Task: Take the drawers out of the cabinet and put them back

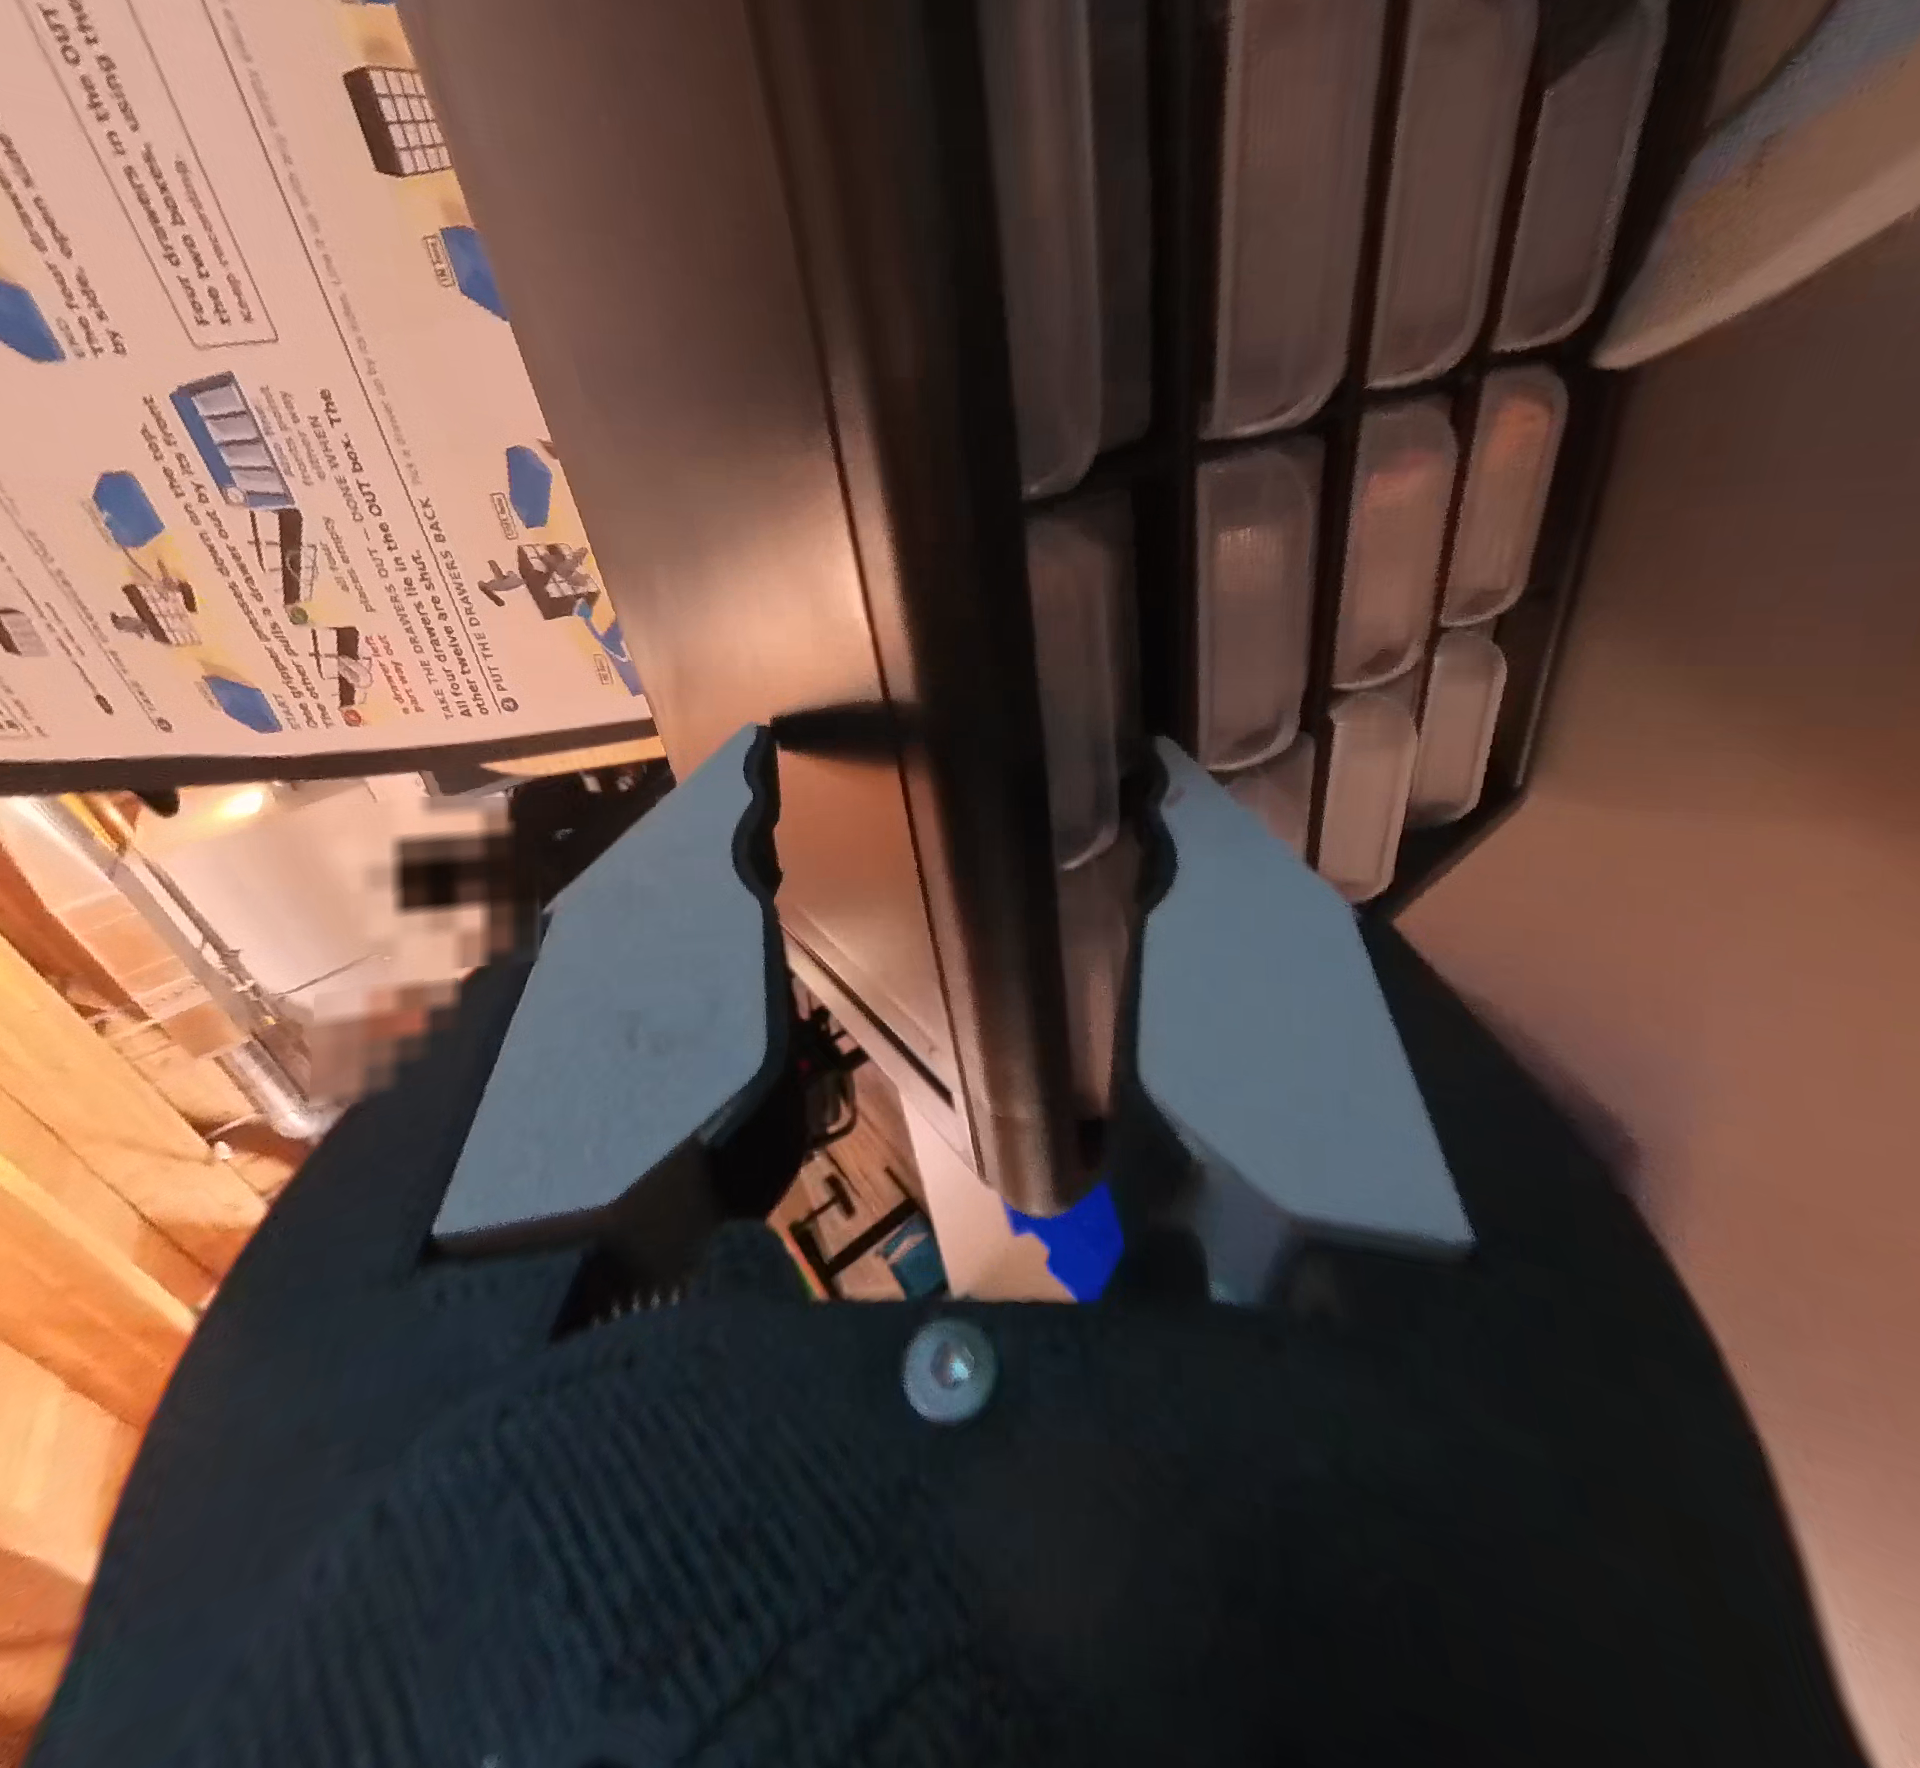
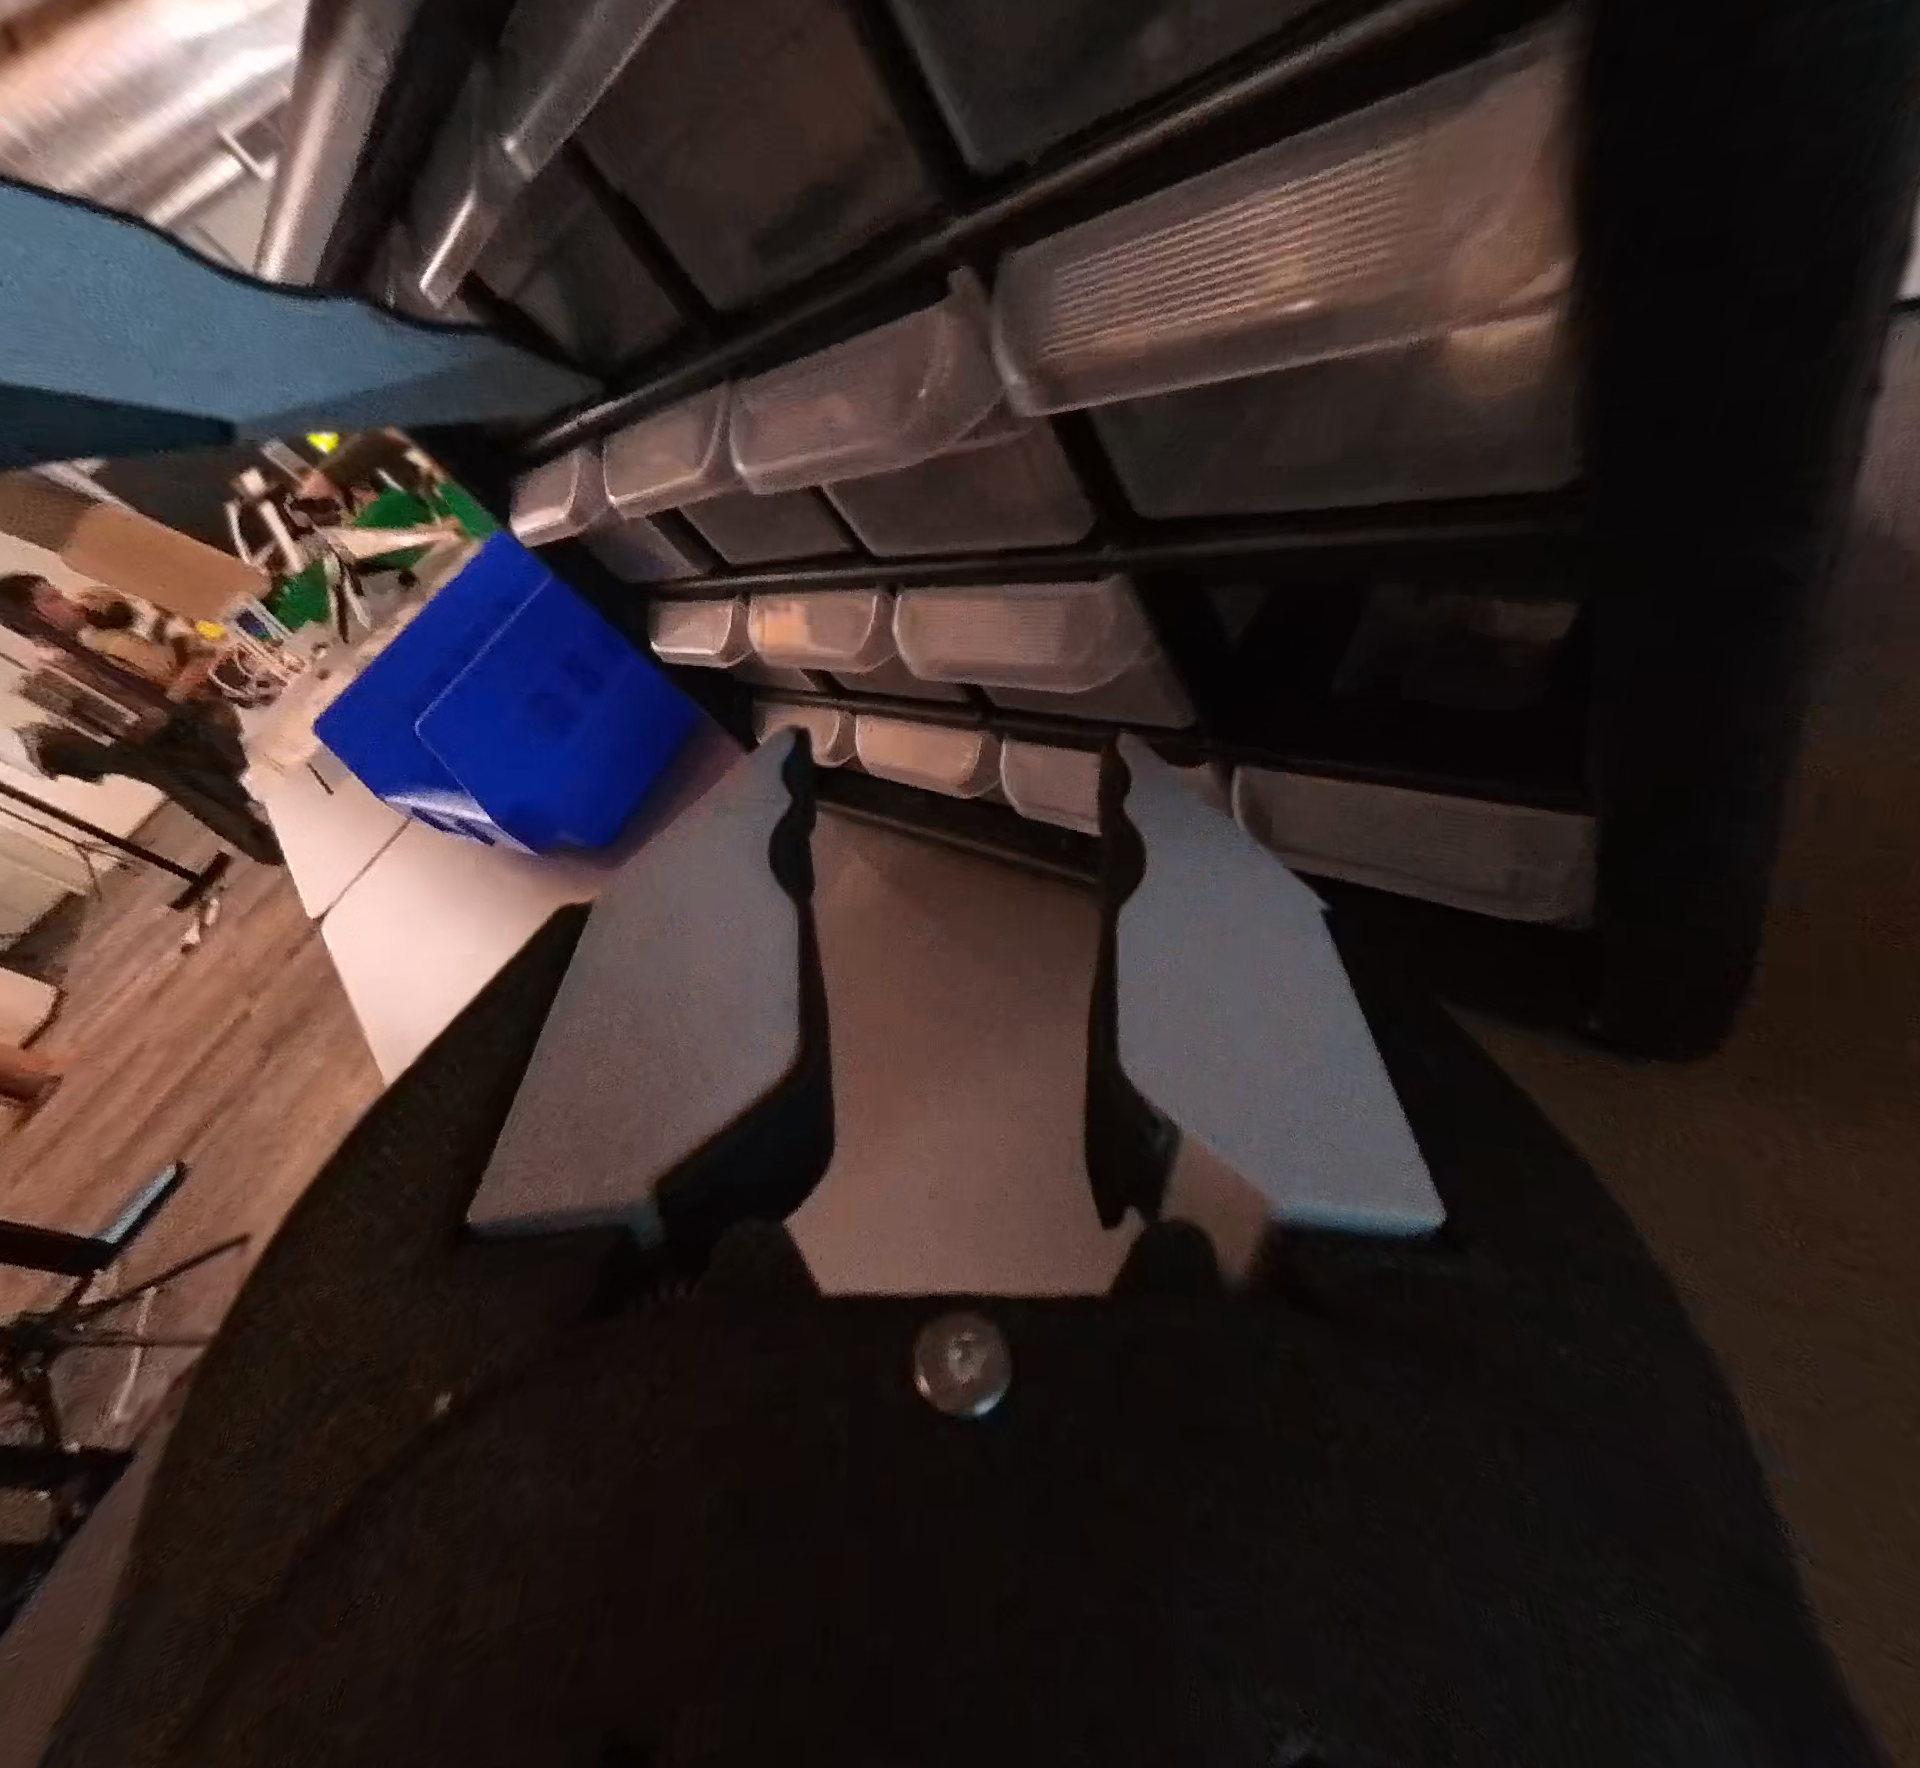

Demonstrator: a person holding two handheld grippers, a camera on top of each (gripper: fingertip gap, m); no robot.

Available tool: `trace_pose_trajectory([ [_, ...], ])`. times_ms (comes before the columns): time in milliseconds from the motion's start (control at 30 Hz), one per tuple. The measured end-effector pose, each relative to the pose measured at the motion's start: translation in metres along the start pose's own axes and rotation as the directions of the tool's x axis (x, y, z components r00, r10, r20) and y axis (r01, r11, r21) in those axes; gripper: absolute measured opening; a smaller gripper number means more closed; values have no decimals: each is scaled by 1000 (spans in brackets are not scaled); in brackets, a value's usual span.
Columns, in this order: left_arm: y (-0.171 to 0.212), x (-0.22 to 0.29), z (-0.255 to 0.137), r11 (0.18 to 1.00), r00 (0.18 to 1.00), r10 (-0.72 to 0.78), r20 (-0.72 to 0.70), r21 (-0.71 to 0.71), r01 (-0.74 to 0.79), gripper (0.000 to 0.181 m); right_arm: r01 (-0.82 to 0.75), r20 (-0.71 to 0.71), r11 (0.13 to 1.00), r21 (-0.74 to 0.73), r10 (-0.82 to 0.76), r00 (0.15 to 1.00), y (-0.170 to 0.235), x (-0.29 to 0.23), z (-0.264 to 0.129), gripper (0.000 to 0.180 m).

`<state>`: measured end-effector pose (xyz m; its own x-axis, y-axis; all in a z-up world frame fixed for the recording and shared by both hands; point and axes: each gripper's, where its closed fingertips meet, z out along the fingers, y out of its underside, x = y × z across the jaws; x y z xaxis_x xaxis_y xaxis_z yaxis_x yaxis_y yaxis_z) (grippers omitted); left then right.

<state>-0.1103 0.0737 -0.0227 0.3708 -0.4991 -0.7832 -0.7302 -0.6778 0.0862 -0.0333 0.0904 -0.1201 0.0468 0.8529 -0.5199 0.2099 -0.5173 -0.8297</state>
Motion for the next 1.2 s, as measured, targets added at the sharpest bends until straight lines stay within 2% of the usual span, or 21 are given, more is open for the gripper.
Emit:
trace_pose_trajectory([
  [100,-22,0,-6,993,998,-51,-32,109,55,64,-45,28,999,16,45,999,-3,3,5,51],
  [200,-43,2,-12,972,993,-79,-83,216,96,63,-73,69,997,33,71,995,-4,2,8,40],
  [267,-45,-4,-4,975,997,-72,-43,207,79,63,-98,89,994,42,93,992,-5,1,10,30],
  [367,-46,-8,0,977,998,-63,-27,201,68,61,-176,132,980,89,163,978,-11,-1,11,33],
  [467,-46,-8,1,977,997,-77,-17,198,78,62,-245,150,962,119,226,963,-13,6,14,24],
  [567,-46,-8,1,980,996,-86,-8,177,86,62,-266,191,954,136,238,952,-12,6,14,11],
  [667,-45,-7,1,984,997,-81,13,159,78,63,-245,216,965,90,221,951,-4,-2,5,9],
  [800,-45,-7,2,985,996,-89,19,147,85,63,-116,219,993,-10,115,969,21,-24,-22,0],
  [900,-45,-7,2,987,996,-89,18,138,85,63,10,192,999,-50,0,981,32,-30,-46,0],
  [1000,-45,-7,2,986,995,-96,20,142,92,63,192,132,981,-34,-186,974,19,-25,-63,27],
  [1100,-45,-7,2,984,995,-101,19,151,97,63,465,85,883,-70,-459,884,1,-27,-63,52],
  [1200,-45,-7,2,987,996,-89,19,135,86,63,709,2,684,-174,-719,695,-13,-24,-47,53],
])
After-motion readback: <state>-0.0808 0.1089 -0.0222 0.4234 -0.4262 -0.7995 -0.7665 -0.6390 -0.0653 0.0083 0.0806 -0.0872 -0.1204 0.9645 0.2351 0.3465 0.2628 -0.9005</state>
